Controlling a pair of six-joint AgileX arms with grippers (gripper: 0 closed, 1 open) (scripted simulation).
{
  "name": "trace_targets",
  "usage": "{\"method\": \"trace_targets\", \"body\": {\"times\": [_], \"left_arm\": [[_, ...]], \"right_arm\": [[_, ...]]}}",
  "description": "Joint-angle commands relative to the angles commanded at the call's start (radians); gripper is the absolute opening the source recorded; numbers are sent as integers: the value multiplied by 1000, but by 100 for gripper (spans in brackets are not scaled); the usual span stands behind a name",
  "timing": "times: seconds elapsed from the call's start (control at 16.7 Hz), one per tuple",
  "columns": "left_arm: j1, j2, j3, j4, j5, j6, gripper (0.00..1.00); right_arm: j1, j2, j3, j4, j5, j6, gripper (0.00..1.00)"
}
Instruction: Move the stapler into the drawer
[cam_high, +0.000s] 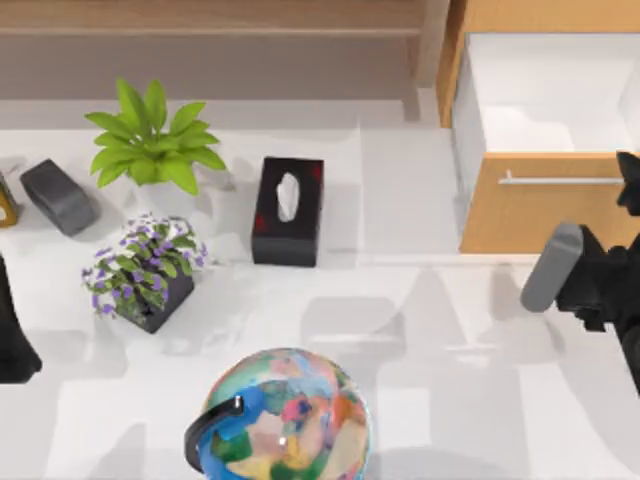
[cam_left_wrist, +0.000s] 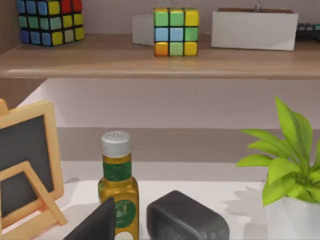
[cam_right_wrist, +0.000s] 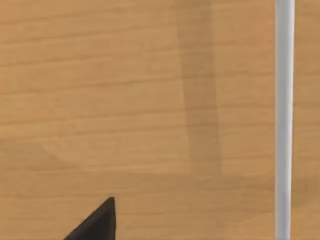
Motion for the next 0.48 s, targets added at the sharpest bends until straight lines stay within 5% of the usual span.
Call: {"method": "trace_targets", "body": {"times": [0.48], "left_arm": [[0,0,0,0,0,0,100]], "right_arm": [[-2,-319,152,-649,-26,327,100]]}}
